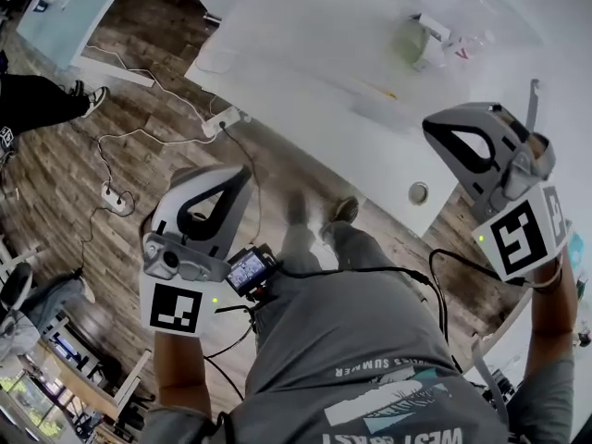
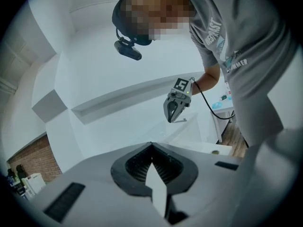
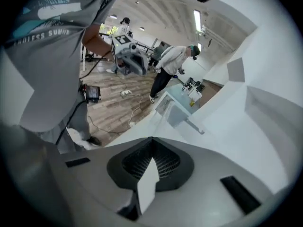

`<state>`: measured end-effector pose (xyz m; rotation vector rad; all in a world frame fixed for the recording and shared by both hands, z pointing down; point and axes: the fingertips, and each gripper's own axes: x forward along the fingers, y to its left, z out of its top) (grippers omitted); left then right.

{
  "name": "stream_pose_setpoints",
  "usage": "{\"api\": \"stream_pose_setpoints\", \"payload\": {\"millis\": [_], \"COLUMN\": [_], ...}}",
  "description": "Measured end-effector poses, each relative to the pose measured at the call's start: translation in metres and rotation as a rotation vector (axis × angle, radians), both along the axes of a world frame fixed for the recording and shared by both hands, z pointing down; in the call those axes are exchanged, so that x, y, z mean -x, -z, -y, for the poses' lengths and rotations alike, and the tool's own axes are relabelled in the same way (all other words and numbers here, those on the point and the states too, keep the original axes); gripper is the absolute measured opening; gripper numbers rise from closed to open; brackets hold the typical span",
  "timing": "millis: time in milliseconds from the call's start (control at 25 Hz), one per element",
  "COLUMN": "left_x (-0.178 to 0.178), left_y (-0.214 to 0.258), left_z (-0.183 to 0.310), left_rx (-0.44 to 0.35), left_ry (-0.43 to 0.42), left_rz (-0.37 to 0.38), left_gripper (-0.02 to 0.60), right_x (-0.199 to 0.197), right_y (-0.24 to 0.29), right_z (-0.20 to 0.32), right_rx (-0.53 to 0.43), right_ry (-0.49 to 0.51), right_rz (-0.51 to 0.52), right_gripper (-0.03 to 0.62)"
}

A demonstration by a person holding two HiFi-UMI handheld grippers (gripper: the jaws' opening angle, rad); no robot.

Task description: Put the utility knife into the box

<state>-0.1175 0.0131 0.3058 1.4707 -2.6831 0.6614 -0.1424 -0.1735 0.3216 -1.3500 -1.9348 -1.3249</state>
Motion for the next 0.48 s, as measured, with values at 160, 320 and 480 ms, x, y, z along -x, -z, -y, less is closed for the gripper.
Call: {"api": "stream_pose_setpoints", "payload": {"millis": [160,320,480], "left_x": [-0.003,-0.007,-0.013], "left_y": [0.005,0.014,0.022], "left_z": [0.005,0.011,0.013], "left_rx": [-0.009,-0.022,-0.033], "left_ry": [-0.037,-0.076,-0.108], "left_rz": [0.020,0.045,0.070], "left_gripper": [0.011,0.011,0.011], "right_x": [-0.037,-0.061,-0.080], "right_y": [0.015,0.019,0.025], "right_z": [-0.043,-0.081,-0.110], "right_rx": [0.193,0.350,0.459], "right_ry": [-0.027,-0.071,-0.091], "right_rz": [-0.035,-0.072,-0.088], "right_gripper": [0.011,0.011,0.011]}}
